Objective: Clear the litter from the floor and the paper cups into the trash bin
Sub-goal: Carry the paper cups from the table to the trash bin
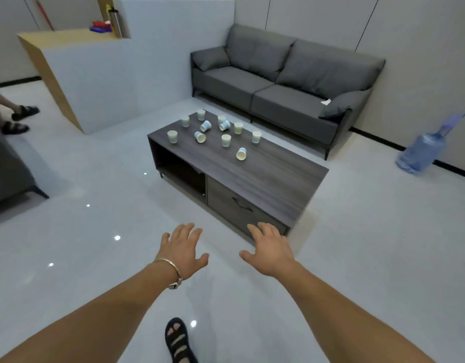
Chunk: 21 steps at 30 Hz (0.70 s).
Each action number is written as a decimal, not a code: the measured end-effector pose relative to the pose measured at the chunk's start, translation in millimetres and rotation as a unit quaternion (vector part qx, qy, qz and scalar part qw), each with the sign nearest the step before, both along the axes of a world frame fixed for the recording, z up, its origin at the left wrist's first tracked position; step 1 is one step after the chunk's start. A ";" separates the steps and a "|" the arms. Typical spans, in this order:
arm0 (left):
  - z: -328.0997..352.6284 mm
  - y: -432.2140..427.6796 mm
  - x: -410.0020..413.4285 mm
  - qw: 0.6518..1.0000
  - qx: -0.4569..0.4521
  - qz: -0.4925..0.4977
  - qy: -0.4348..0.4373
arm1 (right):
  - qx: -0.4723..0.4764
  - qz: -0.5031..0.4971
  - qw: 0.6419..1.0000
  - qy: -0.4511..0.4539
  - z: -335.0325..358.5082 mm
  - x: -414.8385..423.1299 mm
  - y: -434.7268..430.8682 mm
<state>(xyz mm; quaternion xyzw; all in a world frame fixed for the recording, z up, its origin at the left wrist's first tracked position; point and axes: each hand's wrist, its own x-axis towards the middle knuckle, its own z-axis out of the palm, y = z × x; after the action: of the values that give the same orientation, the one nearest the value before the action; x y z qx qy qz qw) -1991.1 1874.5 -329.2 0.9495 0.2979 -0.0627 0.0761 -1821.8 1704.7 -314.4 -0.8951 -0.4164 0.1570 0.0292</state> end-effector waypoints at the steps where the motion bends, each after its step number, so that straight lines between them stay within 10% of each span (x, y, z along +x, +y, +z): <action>1: -1.8 21.1 8.1 1.000 -0.004 -0.002 0.002 | -0.004 -0.001 1.000 -0.001 -0.9 9.1 20.3; 21: 7.0 336.8 217.5 0.998 -0.012 -0.060 -0.033 | -0.052 -0.113 0.992 0.024 -26.2 207.8 302.1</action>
<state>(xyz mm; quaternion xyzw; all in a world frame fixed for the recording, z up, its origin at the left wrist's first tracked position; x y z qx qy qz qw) -1773.6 2211.3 -322.3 0.9662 0.2372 -0.0397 0.0932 -1614.0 2006.8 -340.6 -0.9328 -0.3027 0.1956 0.0105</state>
